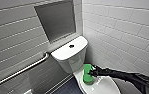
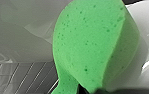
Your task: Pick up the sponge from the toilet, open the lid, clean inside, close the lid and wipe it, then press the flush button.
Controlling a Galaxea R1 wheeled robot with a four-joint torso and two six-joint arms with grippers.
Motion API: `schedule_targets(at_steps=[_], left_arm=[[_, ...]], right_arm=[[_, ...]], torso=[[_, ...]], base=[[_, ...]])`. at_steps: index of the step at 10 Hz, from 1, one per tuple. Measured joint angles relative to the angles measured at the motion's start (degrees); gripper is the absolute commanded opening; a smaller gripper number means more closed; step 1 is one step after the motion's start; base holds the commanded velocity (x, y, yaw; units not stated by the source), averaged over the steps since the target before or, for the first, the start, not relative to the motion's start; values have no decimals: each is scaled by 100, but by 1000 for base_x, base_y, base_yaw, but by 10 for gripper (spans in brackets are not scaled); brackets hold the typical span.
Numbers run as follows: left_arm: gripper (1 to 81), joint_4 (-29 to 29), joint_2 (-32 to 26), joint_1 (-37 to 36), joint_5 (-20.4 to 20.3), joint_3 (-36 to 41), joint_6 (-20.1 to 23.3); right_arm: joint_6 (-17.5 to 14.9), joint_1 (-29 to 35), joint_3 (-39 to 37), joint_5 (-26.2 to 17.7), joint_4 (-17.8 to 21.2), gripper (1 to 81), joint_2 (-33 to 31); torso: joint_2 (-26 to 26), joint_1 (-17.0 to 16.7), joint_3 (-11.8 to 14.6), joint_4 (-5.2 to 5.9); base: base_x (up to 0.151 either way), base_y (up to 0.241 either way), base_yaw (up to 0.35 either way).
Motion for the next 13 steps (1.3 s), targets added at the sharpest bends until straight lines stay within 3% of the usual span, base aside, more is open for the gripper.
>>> schedule_targets(at_steps=[8,10,13], left_arm=[[811,0,-44,46,-9,-2,0],[811,0,-35,44,-16,-2,0],[811,2,-33,46,-20,-2,0]], right_arm=[[28,-706,-695,997,5,10,245],[37,-750,-408,1106,7,10,11],[39,-905,618,1147,7,10,-850]], torso=[[-2,2,9,0],[-2,2,9,0],[-2,2,9,0]], base=[[0,0,0],[0,0,0],[0,0,0]])
